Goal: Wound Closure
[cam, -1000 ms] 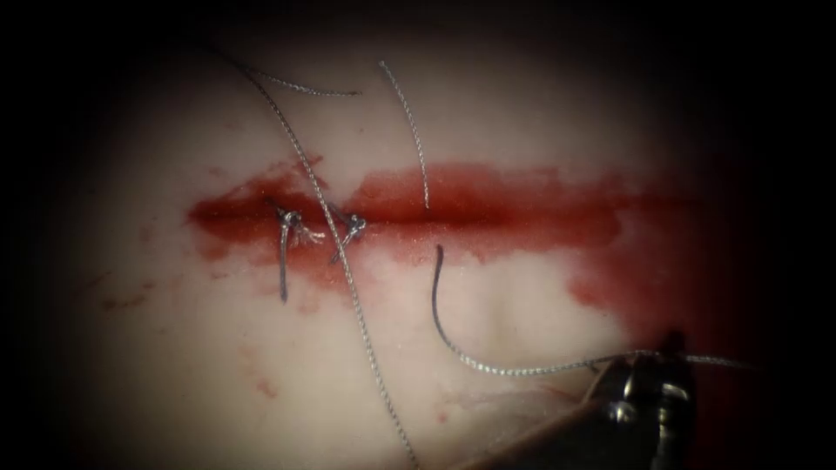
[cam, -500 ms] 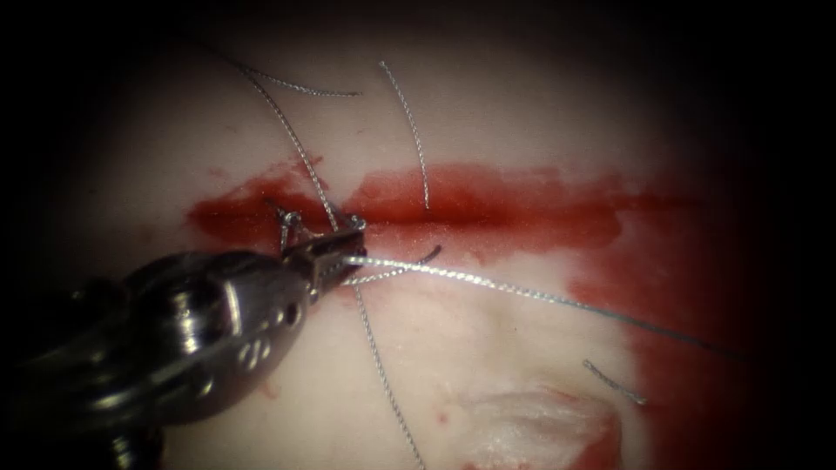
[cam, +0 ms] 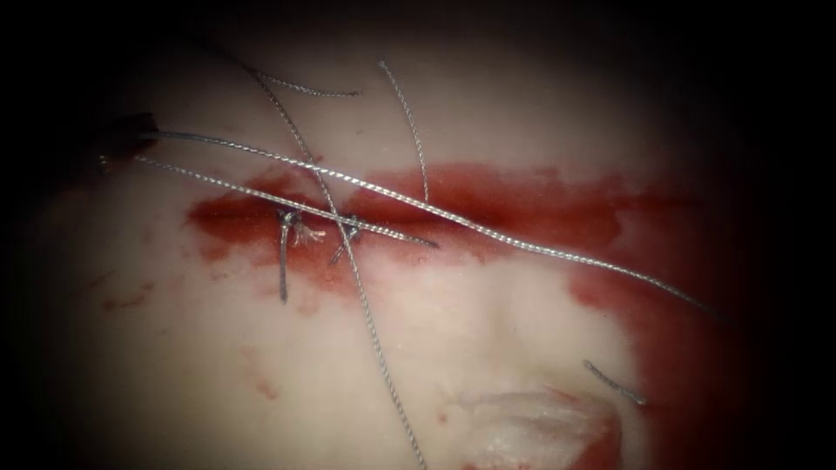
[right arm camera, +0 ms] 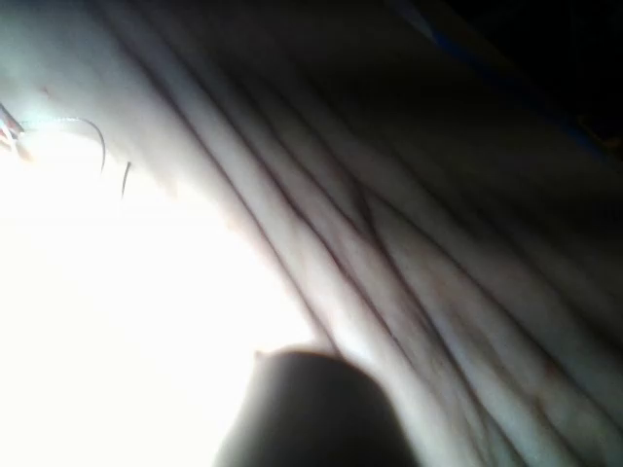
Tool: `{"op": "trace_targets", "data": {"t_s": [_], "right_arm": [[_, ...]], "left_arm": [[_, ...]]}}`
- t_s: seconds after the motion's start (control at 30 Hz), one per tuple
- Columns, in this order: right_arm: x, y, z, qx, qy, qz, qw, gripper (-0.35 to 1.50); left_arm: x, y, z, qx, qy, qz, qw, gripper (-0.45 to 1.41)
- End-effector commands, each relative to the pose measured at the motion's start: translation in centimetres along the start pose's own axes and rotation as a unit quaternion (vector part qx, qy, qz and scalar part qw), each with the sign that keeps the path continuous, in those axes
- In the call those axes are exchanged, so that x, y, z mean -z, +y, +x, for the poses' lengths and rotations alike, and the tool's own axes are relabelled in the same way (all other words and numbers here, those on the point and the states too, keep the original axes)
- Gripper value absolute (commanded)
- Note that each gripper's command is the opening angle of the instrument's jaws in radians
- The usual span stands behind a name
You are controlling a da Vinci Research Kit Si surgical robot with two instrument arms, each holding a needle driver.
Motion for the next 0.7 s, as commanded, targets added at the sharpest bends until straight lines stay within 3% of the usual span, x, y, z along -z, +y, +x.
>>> {"op": "trace_targets", "data": {"t_s": [0.03,0.07,0.17,0.23,0.37,0.47,0.53,0.57,0.6,0.67,0.7], "right_arm": [[-0.01,-0.01,0.15,0.0,0.005,0.0,1.0,1.3],[-0.02,-0.03,0.15,0.001,0.005,-0.002,1.0,1.3],[-0.04,-0.06,0.16,0.003,0.005,-0.009,1.0,1.3],[-0.05,-0.08,0.15,0.004,0.005,-0.014,1.0,1.3],[-0.06,-0.1,0.15,0.002,0.004,-0.025,1.0,1.3],[-0.06,-0.11,0.15,0.003,0.004,-0.035,0.999,1.28],[-0.06,-0.11,0.15,0.004,0.0,-0.036,0.999,1.28],[-0.06,-0.11,0.15,0.002,-0.001,-0.036,0.999,1.28],[-0.07,-0.12,0.15,0.004,-0.003,-0.036,0.999,1.28],[-0.08,-0.13,0.15,0.003,-0.003,-0.036,0.999,1.28],[-0.09,-0.14,0.15,0.003,-0.003,-0.036,0.999,1.28]], "left_arm": [[-0.02,0.12,-0.03,0.003,-0.007,0.0,1.0,0.24],[-0.03,0.11,0.01,0.006,-0.013,0.005,1.0,0.52],[0.05,0.11,0.03,0.099,-0.022,0.017,0.995,1.06],[0.15,0.13,0.01,0.143,-0.016,0.019,0.989,1.2],[0.43,0.19,-0.11,0.173,-0.003,0.033,0.984,1.23],[0.71,0.26,-0.21,0.191,-0.034,0.069,0.979,1.23],[0.92,0.3,-0.26,0.243,-0.061,0.085,0.964,1.23],[1.01,0.31,-0.29,0.285,-0.071,0.095,0.951,1.23],[1.21,0.29,-0.34,0.372,-0.096,0.134,0.913,1.15],[1.34,0.24,-0.38,0.445,-0.12,0.189,0.867,1.16],[1.4,0.17,-0.4,0.493,-0.134,0.232,0.828,1.18]]}}
